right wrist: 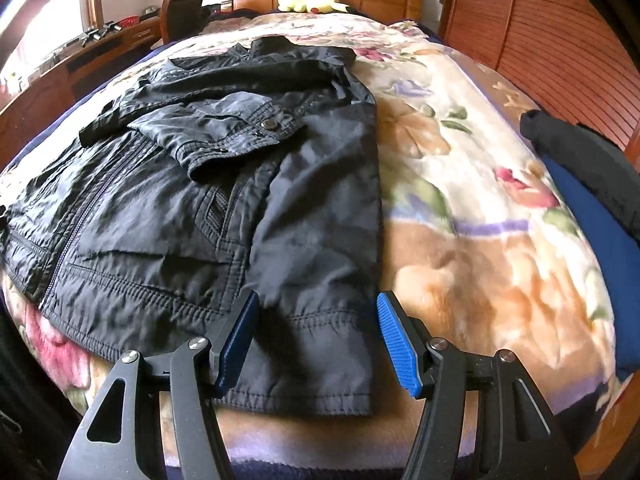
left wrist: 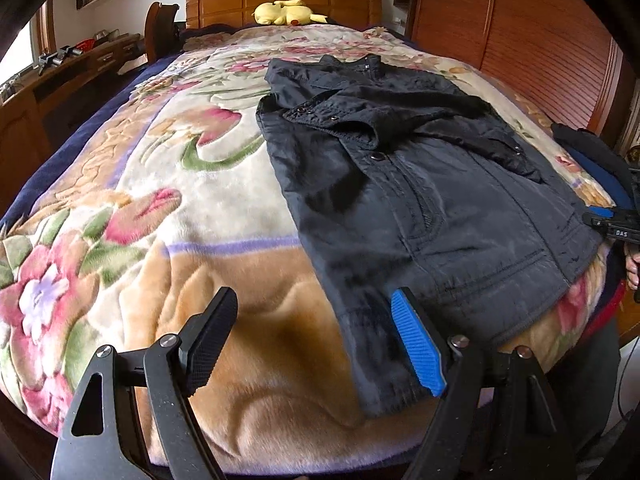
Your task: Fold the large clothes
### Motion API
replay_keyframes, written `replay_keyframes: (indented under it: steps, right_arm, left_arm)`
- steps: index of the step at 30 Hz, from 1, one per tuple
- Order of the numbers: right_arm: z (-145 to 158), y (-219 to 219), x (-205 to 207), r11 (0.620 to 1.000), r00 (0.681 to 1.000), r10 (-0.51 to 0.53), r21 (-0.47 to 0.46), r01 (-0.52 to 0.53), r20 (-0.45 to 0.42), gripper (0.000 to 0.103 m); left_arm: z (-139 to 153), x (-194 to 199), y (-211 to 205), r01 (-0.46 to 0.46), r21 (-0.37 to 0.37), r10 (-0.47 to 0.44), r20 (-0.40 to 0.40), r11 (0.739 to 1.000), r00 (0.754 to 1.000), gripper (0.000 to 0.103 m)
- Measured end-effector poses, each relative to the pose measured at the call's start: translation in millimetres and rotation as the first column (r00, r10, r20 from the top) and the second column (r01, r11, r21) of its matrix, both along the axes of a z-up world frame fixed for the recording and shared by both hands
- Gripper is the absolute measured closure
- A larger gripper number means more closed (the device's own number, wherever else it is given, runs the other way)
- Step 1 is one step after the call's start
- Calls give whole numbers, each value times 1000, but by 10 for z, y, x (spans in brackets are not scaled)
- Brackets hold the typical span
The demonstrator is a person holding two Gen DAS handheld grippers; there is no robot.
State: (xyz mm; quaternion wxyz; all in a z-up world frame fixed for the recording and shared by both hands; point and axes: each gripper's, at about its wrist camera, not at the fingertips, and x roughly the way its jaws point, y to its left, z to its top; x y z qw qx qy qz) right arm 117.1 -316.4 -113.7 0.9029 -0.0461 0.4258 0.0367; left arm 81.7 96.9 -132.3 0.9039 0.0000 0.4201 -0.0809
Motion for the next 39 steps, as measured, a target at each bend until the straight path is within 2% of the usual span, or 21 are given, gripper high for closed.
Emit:
replay_keyframes:
  steps: [3,4,6,8,10,15,20,24,32,34,35,37,39]
  right_arm:
    - [-22,-45,-11,1000,1000,8,24,-7,-10,40]
    - [-28,-60,-22,1000,1000,12,27,-12,-12,40]
    - [-33,-66,-32,999,1000,19,26,-19,-12,40]
    - [-36,-66,-41,999,1000,21,25,-20,-12,40]
    - [-35,-56,-48,999,1000,27,24,-27,-13,44]
    - [-39,-28,-61,998,998,61,30,-61,-13,58]
    - [-35,-15,-77,994,996,91,55,-90,-9,78]
    - [-29,20,-98,994,995,98,41,-98,-1,80]
    - [-64,-32,-66,993,997,81,84,-80,-11,77]
    - [-73,-39,-54,992,997,82,95,-81,-13,77]
    - [-75,-34,-51,992,997,80,101,-78,-15,77]
    - [-77,-42,-44,991,997,77,114,-75,-18,77]
    - [-58,-37,-48,990,997,77,120,-74,-17,80]
  left_arm:
    - [2,-55,-28,19,-20,-19,0,1000,1000,25]
    - [8,-68,-46,24,-19,-24,3,1000,1000,32]
    - [12,-82,-81,34,-16,-34,0,999,999,39]
    - [18,-82,-106,46,-28,-47,-8,999,999,55]
    - [26,-79,-130,47,-26,-48,-9,999,999,58]
    - [9,-56,-135,40,-21,-40,-19,999,999,58]
    - [-29,-52,-132,41,-19,-41,-31,999,999,58]
    - [-50,-116,-115,43,-40,-44,-38,998,998,58]
    - [-73,-236,-95,35,-66,-37,-37,997,999,60]
    - [-71,-244,-97,38,-71,-40,-37,997,999,68]
    - [-66,-245,-93,38,-79,-41,-37,996,998,77]
    - [-33,-258,-87,42,-93,-45,-27,995,999,89]
    - [45,-288,-82,48,-97,-48,0,994,999,94]
